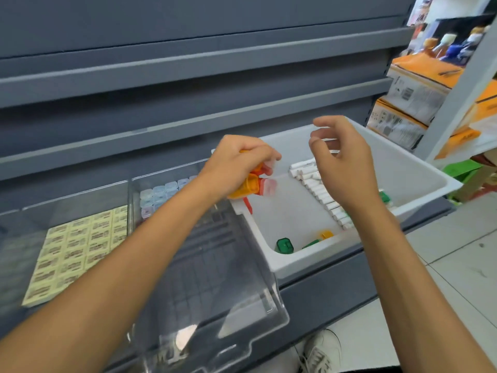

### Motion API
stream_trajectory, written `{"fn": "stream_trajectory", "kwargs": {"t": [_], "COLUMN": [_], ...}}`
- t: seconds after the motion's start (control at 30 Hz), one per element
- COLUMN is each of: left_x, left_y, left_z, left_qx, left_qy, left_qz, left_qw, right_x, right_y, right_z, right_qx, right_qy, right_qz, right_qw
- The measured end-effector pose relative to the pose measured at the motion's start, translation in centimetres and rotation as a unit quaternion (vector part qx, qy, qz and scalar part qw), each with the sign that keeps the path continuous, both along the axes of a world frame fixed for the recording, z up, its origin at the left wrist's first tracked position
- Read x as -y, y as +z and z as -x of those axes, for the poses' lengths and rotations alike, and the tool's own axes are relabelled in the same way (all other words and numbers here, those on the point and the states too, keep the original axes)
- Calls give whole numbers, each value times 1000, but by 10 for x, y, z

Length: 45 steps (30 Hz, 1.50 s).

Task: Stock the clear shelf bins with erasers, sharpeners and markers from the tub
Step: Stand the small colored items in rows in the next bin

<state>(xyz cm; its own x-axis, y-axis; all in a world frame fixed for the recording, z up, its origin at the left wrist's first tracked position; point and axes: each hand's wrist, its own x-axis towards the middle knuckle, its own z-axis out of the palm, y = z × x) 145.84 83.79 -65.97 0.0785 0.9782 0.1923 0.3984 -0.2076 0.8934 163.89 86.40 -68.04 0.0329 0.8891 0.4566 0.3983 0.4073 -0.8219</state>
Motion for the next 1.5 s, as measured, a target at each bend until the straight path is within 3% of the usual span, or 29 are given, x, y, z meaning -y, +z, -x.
{"fn": "stream_trajectory", "kwargs": {"t": [0.3, 0.53, 0.7, 0.83, 0.97, 1.17, 1.23, 1.5], "left_x": [86, 154, 178, 189, 199, 198, 193, 196], "left_y": [-1, -16, -31, -36, -55, -69, -73, -82], "left_z": [50, 105, 124, 132, 146, 151, 154, 166], "left_qx": [111, 250, 368, 558, 608, 720, 719, 688], "left_qy": [130, 209, 282, 218, 174, 204, 216, 232], "left_qz": [-13, 48, 44, 76, 110, 176, 191, 197], "left_qw": [985, 944, 885, 797, 767, 640, 632, 659], "right_x": [68, 117, 118, 111, 120, 174, 188, 176], "right_y": [3, -2, -9, -17, -29, -38, -44, -47], "right_z": [67, 109, 151, 185, 199, 217, 226, 233], "right_qx": [38, 23, 79, 89, 69, -4, 11, 154], "right_qy": [140, 228, 288, 328, 350, 324, 338, 282], "right_qz": [-11, -11, 8, 17, 54, -11, 1, -64], "right_qw": [989, 973, 954, 940, 933, 946, 941, 945]}}
